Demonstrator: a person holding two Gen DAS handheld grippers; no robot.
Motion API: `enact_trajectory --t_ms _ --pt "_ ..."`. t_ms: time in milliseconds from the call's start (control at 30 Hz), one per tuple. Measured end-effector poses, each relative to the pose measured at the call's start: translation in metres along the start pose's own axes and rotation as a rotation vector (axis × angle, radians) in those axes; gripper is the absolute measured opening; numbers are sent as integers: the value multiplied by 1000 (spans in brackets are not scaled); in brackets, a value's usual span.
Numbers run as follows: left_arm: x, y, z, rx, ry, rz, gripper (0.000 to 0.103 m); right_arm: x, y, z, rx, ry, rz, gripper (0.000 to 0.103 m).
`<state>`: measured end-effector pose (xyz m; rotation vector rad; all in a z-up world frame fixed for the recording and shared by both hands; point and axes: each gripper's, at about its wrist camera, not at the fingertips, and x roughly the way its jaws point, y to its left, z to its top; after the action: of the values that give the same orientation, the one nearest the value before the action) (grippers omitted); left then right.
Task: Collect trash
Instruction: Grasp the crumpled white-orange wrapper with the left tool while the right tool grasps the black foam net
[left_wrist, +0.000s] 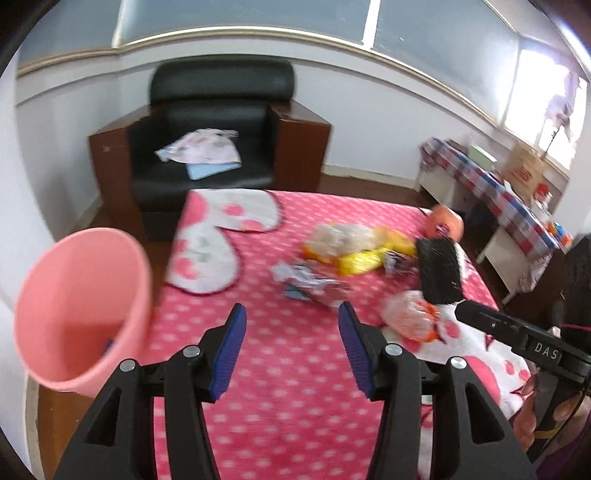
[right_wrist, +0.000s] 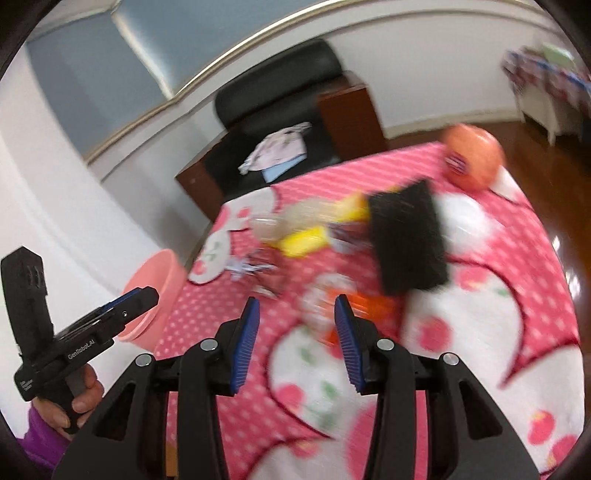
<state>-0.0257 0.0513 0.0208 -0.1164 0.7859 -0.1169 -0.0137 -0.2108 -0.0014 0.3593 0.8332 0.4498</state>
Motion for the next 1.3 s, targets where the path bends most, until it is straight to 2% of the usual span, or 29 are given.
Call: enact_trajectory --t_ms 67,167,333,533,633,733,867,1033,1133,1200,1233,1267,1300 --pt "8 -16 2 12 5 -8 52 -8 -24 -5 51 -2 -14 43" --pt "20 -35 3 16 12 -35 52 -13 -42 -16 81 4 -90 43" --pt "44 -73 2 45 54 -53 52 -21 -53 -34 54 -2 -118 43" --pt "66 -107 -1 107 119 -49 52 -36 -84 -46 135 12 -56 43" --pt "73 -116 -5 119 149 -47 52 -44 -83 -46 115 -3 -40 43" --pt "84 -121 -9 128 179 -34 52 -47 -87 -47 119 -1 0 57" --pt "93 -125 -10 142 193 -17 53 -46 -85 -47 120 9 6 65" --pt "97 -122 -9 154 191 -9 54 -39 -72 -48 86 39 22 65" --pt "99 -119 -8 149 213 -29 54 -38 -66 -51 75 54 8 65" --pt "102 -118 -8 127 246 -57 50 -44 -64 -50 72 36 -16 65" --pt "104 -118 -9 122 260 -65 40 -46 -65 -49 75 22 -22 65" --pt "107 -118 -11 122 280 -82 22 -49 -65 -48 81 8 -25 65" --pt "109 -119 -13 123 290 -92 15 -52 -66 -48 88 -3 -28 65"
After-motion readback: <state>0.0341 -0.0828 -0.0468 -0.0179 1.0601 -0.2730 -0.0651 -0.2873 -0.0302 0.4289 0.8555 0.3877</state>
